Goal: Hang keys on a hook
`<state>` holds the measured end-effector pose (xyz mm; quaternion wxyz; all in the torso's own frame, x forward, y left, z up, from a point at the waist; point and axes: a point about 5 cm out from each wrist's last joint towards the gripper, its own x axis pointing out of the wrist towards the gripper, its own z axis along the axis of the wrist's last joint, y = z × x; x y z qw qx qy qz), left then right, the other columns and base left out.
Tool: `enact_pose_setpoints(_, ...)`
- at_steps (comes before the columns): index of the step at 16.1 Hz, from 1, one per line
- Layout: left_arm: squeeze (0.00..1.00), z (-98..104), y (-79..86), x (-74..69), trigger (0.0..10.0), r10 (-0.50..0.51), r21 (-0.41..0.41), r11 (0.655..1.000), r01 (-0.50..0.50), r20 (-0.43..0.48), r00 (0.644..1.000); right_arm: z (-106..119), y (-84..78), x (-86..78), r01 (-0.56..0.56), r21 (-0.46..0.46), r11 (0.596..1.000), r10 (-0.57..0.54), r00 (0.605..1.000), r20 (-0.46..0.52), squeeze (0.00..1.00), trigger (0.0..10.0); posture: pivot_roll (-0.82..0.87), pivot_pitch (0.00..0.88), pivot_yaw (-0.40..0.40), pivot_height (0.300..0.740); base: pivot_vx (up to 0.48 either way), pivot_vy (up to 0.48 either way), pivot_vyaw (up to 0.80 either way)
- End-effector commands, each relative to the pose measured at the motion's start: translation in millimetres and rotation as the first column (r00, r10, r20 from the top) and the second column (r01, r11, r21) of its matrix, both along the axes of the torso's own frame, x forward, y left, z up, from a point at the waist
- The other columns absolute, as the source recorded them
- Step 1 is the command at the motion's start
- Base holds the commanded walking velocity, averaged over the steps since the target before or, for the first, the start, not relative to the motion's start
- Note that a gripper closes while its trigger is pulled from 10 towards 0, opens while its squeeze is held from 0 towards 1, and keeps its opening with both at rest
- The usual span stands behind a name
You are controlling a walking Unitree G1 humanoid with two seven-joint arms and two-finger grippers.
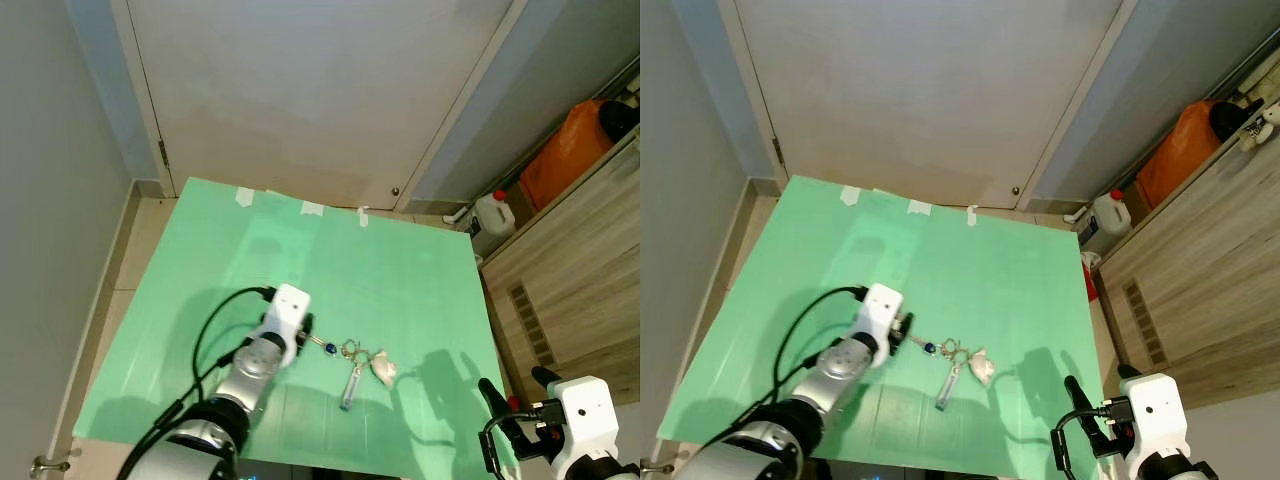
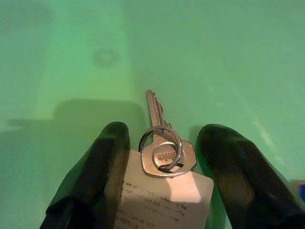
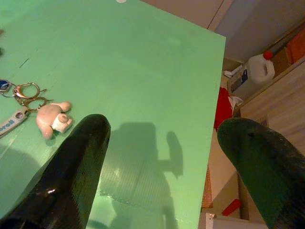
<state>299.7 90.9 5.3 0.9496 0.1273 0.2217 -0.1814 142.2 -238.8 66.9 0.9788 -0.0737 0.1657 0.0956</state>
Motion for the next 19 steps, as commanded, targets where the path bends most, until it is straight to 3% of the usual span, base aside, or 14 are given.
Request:
enact_pose_setpoints(1,0.00,-24,-4.7,-22.8,0.0,-0.010,-0.009,1.000,0.009,-0.136,0.991,-2,-7.5,-5.2,0.012,-0.017,1.000,-0.012,1.000,-0.020,0.00,10.0,-0.33,0.224,-0.190,0.740,0.000,0.000,0.00)
enact_pose_setpoints(5,0.00,-24,-1.2,-22.0,0.0,-0.009,0.005,1.000,0.010,-0.142,0.990,-2,-7.3,-5.1,0.011,-0.017,1.000,-0.012,1.000,-0.023,0.00,10.0,-0.33,0.223,-0.193,0.740,0.000,0.000,0.00)
enact_pose_setpoints(7,0.09,-24,-2.4,-22.5,0.0,-0.025,-0.005,1.000,0.025,-0.137,0.990,-3,-7.1,-4.8,0.011,-0.018,1.000,-0.012,1.000,-0.023,0.00,10.0,-0.33,0.220,-0.193,0.740,0.000,0.000,0.00)
enact_pose_setpoints(12,0.14,-24,-2.6,-23.8,0.0,-0.040,-0.004,0.999,0.040,-0.127,0.991,-6,-5.8,-4.1,0.011,-0.015,1.000,-0.012,1.000,-0.025,0.00,10.0,-0.31,0.204,-0.182,0.740,0.000,0.000,0.00)
enact_pose_setpoints(16,0.16,-16,-3.1,-16.4,0.0,-0.051,-0.006,0.999,0.050,-0.079,0.996,-8,-7.7,3.2,0.012,-0.010,1.000,-0.012,1.000,-0.014,0.00,10.0,-0.30,0.190,-0.173,0.740,0.000,0.000,0.00)
enact_pose_setpoints(19,0.18,9,-4.8,4.8,0.0,-0.075,-0.016,0.997,0.076,0.052,0.996,-11,-7.7,11.6,0.019,-0.001,1.000,-0.019,1.000,0.001,0.00,10.0,-0.27,0.160,-0.149,0.740,0.000,0.000,0.00)
